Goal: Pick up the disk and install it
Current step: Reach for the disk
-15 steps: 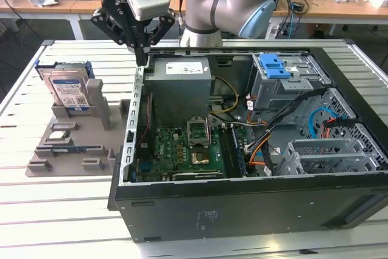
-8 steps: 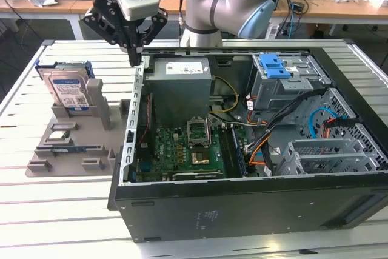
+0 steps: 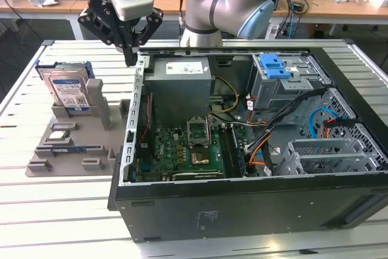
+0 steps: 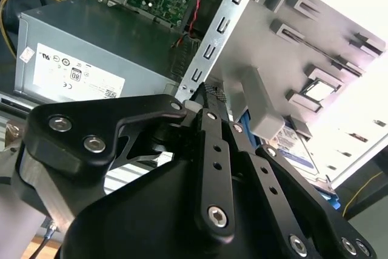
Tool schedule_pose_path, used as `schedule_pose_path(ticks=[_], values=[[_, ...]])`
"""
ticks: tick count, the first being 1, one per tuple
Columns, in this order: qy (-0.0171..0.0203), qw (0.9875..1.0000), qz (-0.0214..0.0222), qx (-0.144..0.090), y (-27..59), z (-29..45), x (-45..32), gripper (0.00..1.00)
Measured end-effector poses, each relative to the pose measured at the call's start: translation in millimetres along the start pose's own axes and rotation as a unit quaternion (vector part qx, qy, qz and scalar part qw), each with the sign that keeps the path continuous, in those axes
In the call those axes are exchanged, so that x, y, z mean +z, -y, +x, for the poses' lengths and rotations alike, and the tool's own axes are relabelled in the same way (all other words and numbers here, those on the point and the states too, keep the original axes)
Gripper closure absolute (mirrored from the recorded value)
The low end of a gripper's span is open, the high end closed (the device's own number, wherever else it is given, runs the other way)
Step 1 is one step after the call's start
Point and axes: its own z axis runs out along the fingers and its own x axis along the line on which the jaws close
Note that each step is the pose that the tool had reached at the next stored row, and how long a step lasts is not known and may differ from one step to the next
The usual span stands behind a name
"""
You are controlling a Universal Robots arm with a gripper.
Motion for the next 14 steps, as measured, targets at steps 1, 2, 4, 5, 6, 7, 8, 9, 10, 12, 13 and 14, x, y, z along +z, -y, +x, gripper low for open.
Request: schedule_pose_path(ticks=[1, 2, 4, 5, 6, 7, 8, 9, 10, 12, 13, 14], values=[[0.0, 1.0, 0.0, 0.0, 0.1, 1.0, 0.0, 0.89], [0.0, 1.0, 0.0, 0.0, 0.2, 2.3, 0.0, 0.89], [0.0, 1.0, 0.0, 0.0, 0.4, 5.4, -0.1, 0.89], [0.0, 1.0, 0.0, 0.0, 0.5, 6.9, -0.2, 0.89], [0.0, 1.0, 0.0, 0.0, 0.6, 8.4, -0.2, 0.89], [0.0, 1.0, 0.0, 0.0, 0.7, 9.5, -0.2, 0.89], [0.0, 1.0, 0.0, 0.0, 0.8, 10.9, -0.3, 0.89], [0.0, 1.0, 0.0, 0.0, 0.9, 12.0, -0.3, 0.89], [0.0, 1.0, 0.0, 0.0, 1.0, 13.0, -0.3, 0.89], [0.0, 1.0, 0.0, 0.0, 1.2, 16.0, -0.4, 0.89], [0.0, 1.0, 0.0, 0.0, 1.4, 18.3, -0.5, 0.89], [0.0, 1.0, 0.0, 0.0, 1.5, 20.8, -0.5, 0.89]])
